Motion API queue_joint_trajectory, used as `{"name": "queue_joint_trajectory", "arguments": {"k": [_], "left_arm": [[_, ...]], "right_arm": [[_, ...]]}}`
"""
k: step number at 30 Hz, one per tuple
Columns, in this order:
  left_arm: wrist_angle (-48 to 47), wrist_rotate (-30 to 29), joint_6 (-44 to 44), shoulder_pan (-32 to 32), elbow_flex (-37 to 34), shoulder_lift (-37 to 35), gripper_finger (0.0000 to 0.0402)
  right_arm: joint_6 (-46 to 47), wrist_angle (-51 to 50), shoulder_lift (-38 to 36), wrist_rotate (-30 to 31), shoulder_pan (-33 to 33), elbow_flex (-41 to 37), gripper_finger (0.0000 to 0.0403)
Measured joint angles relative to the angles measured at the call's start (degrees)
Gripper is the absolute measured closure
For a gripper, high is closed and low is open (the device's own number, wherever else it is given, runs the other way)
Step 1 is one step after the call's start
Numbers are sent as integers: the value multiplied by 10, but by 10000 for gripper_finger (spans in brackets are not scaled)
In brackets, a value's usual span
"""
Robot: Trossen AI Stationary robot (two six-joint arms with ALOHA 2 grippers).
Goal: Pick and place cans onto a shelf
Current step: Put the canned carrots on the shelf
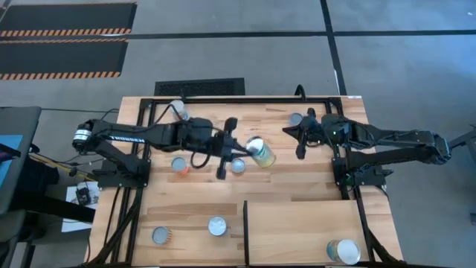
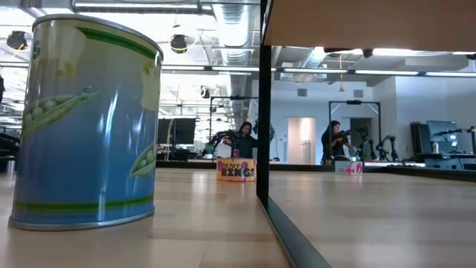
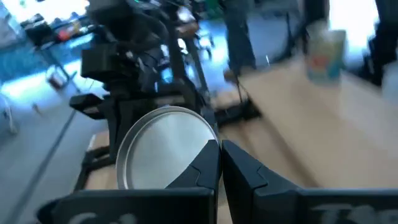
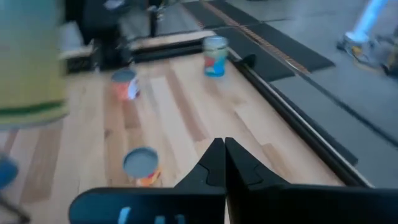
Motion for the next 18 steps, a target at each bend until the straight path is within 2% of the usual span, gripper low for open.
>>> {"name": "queue_joint_trajectory", "arguments": {"k": [2, 5, 9, 14, 18], "left_arm": [[-14, -2, -48, -4, 26, 9, 401], [-25, -10, -82, -31, 100, 41, 401], [-107, -18, -92, -79, 230, 106, 401], [-241, -65, -99, -137, 411, 201, 401], [-323, -101, -99, -173, 521, 281, 401]], "right_arm": [[27, -3, 0, -4, -13, 0, 394], [45, -1, 0, -8, -13, 0, 394], [71, -6, 0, -10, -13, 0, 394], [81, -13, -6, -9, -2, 1, 394], [83, -17, -11, -8, 11, 1, 394]]}}
